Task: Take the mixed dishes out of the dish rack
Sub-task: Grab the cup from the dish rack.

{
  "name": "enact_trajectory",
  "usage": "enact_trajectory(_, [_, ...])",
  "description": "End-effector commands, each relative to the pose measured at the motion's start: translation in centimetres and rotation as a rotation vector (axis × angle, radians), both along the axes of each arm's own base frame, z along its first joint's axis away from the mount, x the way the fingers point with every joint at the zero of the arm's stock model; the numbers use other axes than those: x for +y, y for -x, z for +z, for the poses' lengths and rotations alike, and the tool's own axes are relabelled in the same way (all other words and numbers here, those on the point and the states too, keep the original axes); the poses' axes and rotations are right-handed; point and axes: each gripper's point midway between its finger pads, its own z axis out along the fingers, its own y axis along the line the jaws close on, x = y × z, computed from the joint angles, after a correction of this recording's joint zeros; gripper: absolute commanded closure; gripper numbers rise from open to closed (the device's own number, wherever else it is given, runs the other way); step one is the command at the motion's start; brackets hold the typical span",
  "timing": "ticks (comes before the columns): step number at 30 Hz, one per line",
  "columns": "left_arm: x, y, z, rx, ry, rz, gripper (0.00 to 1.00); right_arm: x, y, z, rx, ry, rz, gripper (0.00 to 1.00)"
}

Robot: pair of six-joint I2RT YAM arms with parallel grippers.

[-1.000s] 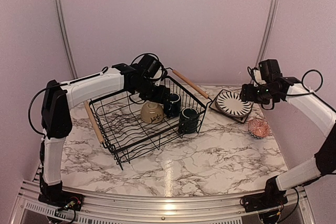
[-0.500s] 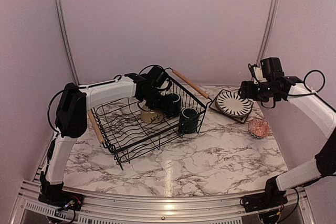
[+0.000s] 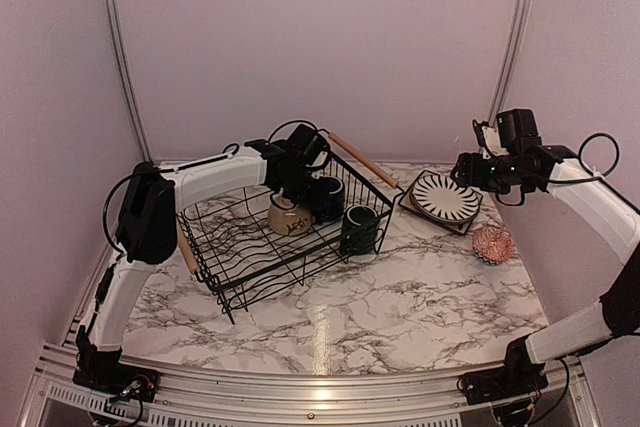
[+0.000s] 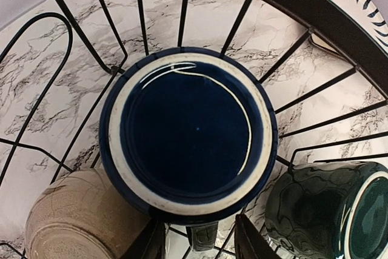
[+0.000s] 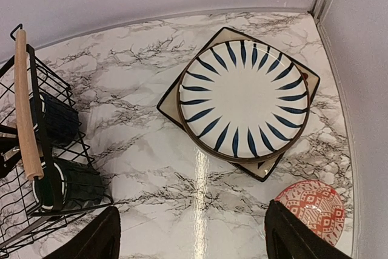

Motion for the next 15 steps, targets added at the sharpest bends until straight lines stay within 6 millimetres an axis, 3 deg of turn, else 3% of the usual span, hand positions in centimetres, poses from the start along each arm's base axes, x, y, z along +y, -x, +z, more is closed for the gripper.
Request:
enact_trajectory(1, [-0.2, -0.5, -1.7, -0.014, -0.038, -0.005, 0.60, 0.6, -0.6, 1.9, -0.050, -0.023, 0.010, 0.21])
enact_trajectory(6, [-0.4, -0.3, -2.5, -0.009, -0.055, -0.013, 0.61, 0.8, -0.7, 1.7, -0.048, -0.032, 0.015, 0.21])
enact_trajectory(11, [-0.5, -0.1, -3.0, -0.005, -0.062, -0.020, 0.54, 1.1, -0.8, 1.5, -0.043, -0.043, 0.023, 0.21])
enact_trajectory(15, [-0.7, -0.3, -3.5, -0.007, -0.068, -0.023, 0.54, 1.1, -0.8, 1.4, -0.042, -0.045, 0.025, 0.21])
